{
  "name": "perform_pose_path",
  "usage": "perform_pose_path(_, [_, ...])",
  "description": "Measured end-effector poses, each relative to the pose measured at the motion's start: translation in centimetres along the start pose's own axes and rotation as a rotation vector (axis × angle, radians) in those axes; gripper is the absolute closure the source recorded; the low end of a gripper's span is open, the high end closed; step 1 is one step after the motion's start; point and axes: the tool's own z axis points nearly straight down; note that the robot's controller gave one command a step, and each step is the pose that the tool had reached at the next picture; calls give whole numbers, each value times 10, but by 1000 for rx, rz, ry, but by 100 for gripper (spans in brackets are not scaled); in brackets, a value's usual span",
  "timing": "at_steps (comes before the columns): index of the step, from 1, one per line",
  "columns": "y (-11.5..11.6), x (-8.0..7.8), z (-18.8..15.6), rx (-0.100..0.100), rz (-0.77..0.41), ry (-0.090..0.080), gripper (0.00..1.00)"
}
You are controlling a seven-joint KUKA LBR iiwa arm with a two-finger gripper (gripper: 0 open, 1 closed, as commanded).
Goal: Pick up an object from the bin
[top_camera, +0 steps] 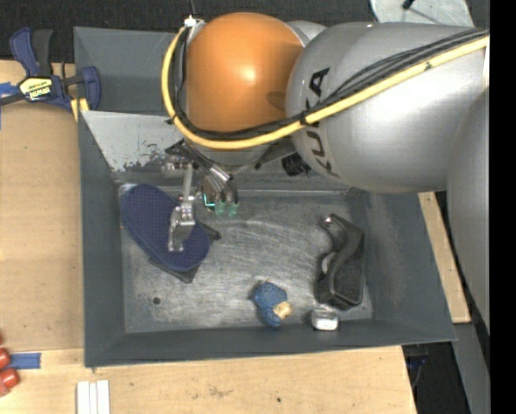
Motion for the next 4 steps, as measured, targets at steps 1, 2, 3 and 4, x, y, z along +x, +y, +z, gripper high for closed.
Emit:
perform_pose_path(1, [-57, 8, 80, 2, -116, 1, 0])
perform_pose_path(2, [-47, -23, 162, -2, -437, -27, 0])
perform_pose_path(3, [-46, -25, 159, -4, -436, -34, 100])
perform_pose_path(4, [-59, -33, 13, 1, -511, -18, 100])
